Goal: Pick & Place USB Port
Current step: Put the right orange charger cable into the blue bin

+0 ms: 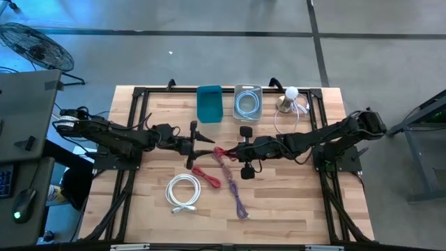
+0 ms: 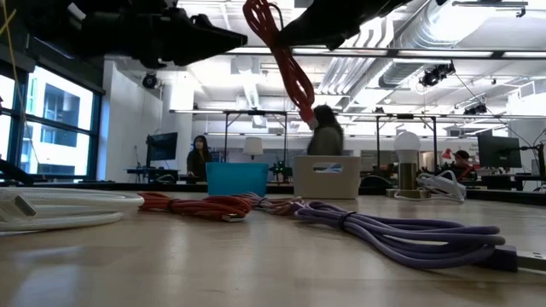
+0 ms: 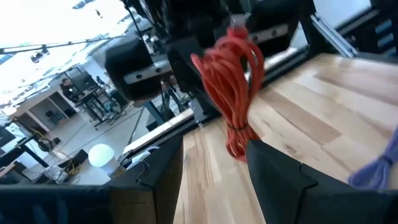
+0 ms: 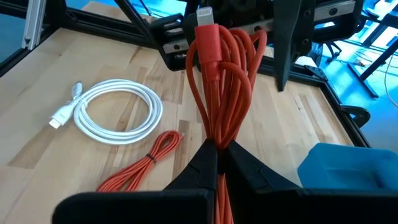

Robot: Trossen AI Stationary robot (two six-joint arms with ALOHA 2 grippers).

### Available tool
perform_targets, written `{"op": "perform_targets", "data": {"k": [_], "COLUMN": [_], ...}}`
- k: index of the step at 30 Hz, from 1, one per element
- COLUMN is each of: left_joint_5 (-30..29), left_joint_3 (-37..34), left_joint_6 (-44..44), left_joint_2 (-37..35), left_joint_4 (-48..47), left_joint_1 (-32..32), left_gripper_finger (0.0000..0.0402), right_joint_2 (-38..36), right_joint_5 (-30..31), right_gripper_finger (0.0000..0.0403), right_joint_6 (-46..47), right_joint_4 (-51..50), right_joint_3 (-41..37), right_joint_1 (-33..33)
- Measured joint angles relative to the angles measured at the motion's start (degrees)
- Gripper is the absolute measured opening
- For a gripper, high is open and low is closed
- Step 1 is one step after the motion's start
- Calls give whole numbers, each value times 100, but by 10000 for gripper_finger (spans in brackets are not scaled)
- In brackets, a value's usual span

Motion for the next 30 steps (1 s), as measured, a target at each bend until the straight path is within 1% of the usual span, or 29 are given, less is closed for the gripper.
{"op": "perform_targets", "data": {"k": [5, 9, 15, 19, 24, 30], "left_joint_5": [104, 250, 264, 382, 371, 350], "left_joint_3": [2, 2, 2, 2, 2, 2], "left_joint_6": [-316, -548, -951, -1032, -1052, -1052], "left_joint_2": [0, 0, 0, 0, 0, 0], "left_joint_4": [233, 265, 246, 239, 270, 273], "left_joint_1": [0, 0, 0, 1, 0, 0], "left_gripper_finger": [172, 172, 172, 172, 172, 173], "right_joint_2": [0, 3, 3, 3, 3, 3], "right_joint_5": [32, 8, 2, -24, -177, -210], "right_gripper_finger": [3, 3, 3, 3, 3, 3], "right_joint_6": [-125, -147, -147, -147, -147, -150], "right_joint_4": [55, 86, 92, 119, 232, 261], "right_joint_3": [0, 0, 0, 0, 0, 0], "right_joint_1": [-2, -41, -79, -76, -76, -76]}}
